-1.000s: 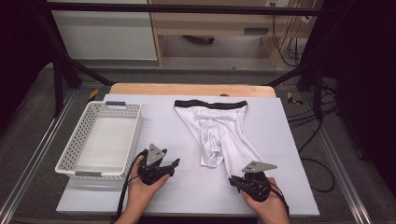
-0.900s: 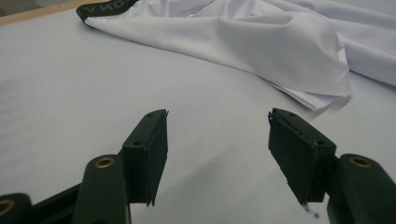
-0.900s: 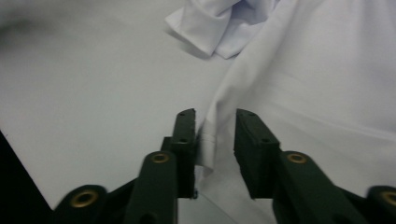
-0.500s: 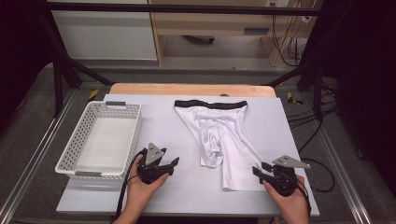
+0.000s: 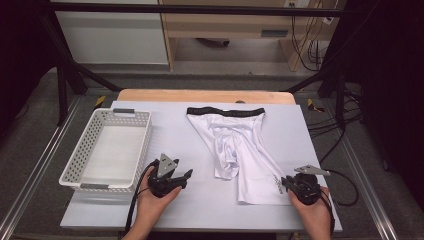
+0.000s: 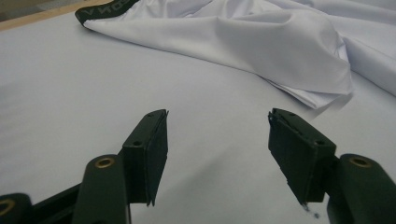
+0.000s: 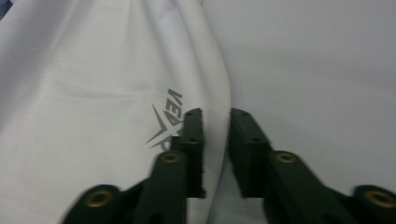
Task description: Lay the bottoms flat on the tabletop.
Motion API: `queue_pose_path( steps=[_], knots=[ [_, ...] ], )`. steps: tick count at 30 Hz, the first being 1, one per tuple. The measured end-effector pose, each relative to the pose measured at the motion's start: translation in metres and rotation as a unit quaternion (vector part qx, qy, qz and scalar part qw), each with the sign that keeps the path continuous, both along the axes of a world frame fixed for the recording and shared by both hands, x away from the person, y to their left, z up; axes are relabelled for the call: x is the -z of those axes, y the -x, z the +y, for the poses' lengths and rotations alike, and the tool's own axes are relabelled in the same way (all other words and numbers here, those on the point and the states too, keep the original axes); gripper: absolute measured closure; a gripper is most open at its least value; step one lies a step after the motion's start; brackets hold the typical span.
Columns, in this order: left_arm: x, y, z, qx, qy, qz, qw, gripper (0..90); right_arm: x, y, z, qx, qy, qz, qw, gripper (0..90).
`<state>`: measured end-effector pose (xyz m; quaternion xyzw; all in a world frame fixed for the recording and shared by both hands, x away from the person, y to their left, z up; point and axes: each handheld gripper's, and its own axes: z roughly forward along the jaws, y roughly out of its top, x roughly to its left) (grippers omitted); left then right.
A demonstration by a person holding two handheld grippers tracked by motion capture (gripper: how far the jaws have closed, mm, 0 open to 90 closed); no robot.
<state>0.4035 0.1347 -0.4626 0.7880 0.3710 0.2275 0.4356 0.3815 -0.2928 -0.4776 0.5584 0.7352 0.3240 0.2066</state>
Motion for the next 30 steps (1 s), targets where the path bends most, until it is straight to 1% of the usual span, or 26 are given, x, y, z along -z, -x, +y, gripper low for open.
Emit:
queue_pose_path(
  steps=[1,3,5,6,8,9,10,11,12,13,14,15,17,18,20,22,25,26,27,30],
  knots=[
    [0.000,0.000,0.000,0.000,0.000,0.000,1.0000,37.7,0.000,0.000,0.001,-0.006,-0.007,0.004,1.0000,89.2],
    [0.000,0.000,0.000,0.000,0.000,0.000,1.0000,37.7,-0.001,0.000,0.002,-0.010,0.001,0.004,0.9999,90.0],
    [-0.001,0.001,-0.001,0.000,0.001,-0.001,1.0000,37.7,-0.004,0.002,-0.001,-0.006,0.005,0.000,1.0000,90.0],
    [-0.001,0.001,-0.001,0.001,0.001,-0.002,1.0000,37.7,-0.007,0.004,-0.004,0.002,0.006,-0.004,1.0000,90.0],
    [-0.001,0.001,-0.001,0.002,-0.001,-0.003,1.0000,37.7,-0.013,0.009,-0.012,0.028,0.010,-0.020,0.9994,90.0],
    [-0.001,0.001,-0.002,0.003,-0.001,-0.003,1.0000,37.7,-0.014,0.011,-0.016,0.043,0.013,-0.024,0.9987,90.0],
    [0.000,0.001,-0.002,0.004,-0.003,-0.003,1.0000,37.7,-0.013,0.012,-0.018,0.060,0.016,-0.024,0.9978,88.1],
    [0.000,0.001,-0.003,0.005,-0.003,-0.001,1.0000,37.7,-0.011,0.011,-0.019,0.070,0.023,-0.021,0.9971,85.1],
    [0.001,0.001,-0.004,0.006,-0.004,-0.001,1.0000,37.7,-0.010,0.010,-0.019,0.068,0.026,-0.017,0.9972,79.5],
    [0.001,0.002,-0.004,0.007,-0.005,-0.001,1.0000,37.7,-0.009,0.010,-0.018,0.066,0.023,-0.016,0.9974,75.9],
    [0.000,0.003,-0.005,0.008,-0.006,-0.002,1.0000,37.7,-0.010,0.011,-0.017,0.065,0.020,-0.020,0.9975,72.2],
    [-0.001,0.003,-0.005,0.009,-0.005,-0.004,0.9999,37.7,-0.012,0.011,-0.014,0.063,0.013,-0.027,0.9976,70.3],
    [-0.001,0.004,-0.007,0.009,-0.004,-0.005,0.9999,37.7,-0.014,0.012,-0.009,0.046,0.007,-0.040,0.9981,64.4],
    [-0.002,0.005,-0.008,0.011,-0.003,-0.004,0.9999,37.7,-0.014,0.012,-0.005,0.038,0.008,-0.040,0.9985,61.9],
    [-0.002,0.008,-0.015,0.022,-0.011,-0.004,0.9997,37.6,-0.012,0.011,0.002,0.023,0.012,-0.032,0.9992,60.6],
    [-0.004,0.014,-0.025,0.043,-0.020,-0.008,0.9989,37.2,-0.009,0.010,0.009,0.006,0.015,-0.027,0.9995,59.6],
    [-0.006,0.019,-0.046,0.074,-0.023,-0.011,0.9969,37.0,-0.008,0.008,0.016,-0.005,0.018,-0.026,0.9995,59.0],
    [-0.005,0.020,-0.056,0.085,-0.029,-0.016,0.9958,37.0,-0.008,0.008,0.018,-0.006,0.017,-0.025,0.9995,58.9],
    [-0.004,0.019,-0.065,0.093,-0.036,-0.013,0.9949,37.2,-0.007,0.008,0.020,-0.013,0.020,-0.027,0.9994,58.4],
    [0.000,0.011,-0.092,0.109,-0.044,-0.002,0.9930,36.6,-0.006,0.009,0.023,-0.020,0.025,-0.021,0.9993,57.5]
  ],
)
